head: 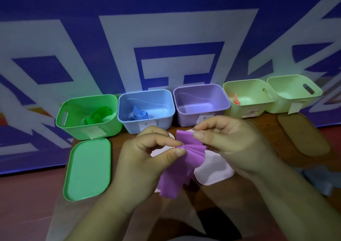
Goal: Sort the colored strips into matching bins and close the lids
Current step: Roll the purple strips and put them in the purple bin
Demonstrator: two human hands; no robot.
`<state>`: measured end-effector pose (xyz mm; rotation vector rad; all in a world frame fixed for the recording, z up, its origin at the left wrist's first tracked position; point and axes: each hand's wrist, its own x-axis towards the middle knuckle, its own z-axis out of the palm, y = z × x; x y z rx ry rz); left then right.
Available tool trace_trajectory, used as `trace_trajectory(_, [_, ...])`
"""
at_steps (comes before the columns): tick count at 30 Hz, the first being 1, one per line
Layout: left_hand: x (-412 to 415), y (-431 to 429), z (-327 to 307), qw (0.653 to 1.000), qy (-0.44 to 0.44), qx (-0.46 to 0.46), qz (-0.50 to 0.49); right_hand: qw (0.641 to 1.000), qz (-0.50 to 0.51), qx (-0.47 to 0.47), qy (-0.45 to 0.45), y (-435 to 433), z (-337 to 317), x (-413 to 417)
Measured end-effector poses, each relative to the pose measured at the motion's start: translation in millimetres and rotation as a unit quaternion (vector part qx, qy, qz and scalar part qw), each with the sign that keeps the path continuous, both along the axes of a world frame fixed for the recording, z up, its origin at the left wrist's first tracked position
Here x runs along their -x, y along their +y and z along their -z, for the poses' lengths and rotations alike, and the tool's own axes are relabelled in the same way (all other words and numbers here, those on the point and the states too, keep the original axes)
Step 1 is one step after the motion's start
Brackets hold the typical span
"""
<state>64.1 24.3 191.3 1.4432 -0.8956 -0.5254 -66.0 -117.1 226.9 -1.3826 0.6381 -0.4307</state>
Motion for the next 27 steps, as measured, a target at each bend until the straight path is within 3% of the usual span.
trace_trajectory(6, [-9.4, 18.3, -3.8, 0.999, 0.005, 0.032, -0.011, 0.998, -0.006, -0.065, -0.028, 24.4, -3.7, -5.7])
trace_trajectory(12, [-8.8, 24.8, -7.6, 0.998, 0.048, 0.037, -0.010, 0.999, -0.027, -0.038, -0.004, 35.8, -2.2, -5.5])
trace_trajectory(20, [5.4, 18.7, -10.7, 0.993, 0.104, 0.045, -0.031, 0.996, -0.027, -0.066, -0.049, 36.4, -1.8, 2.8])
trace_trajectory(27, [18.9, 10.3, -9.8, 0.990, 0.117, 0.035, -0.064, 0.999, -0.008, 0.007, -0.048, 29.6, -1.4, 16.7])
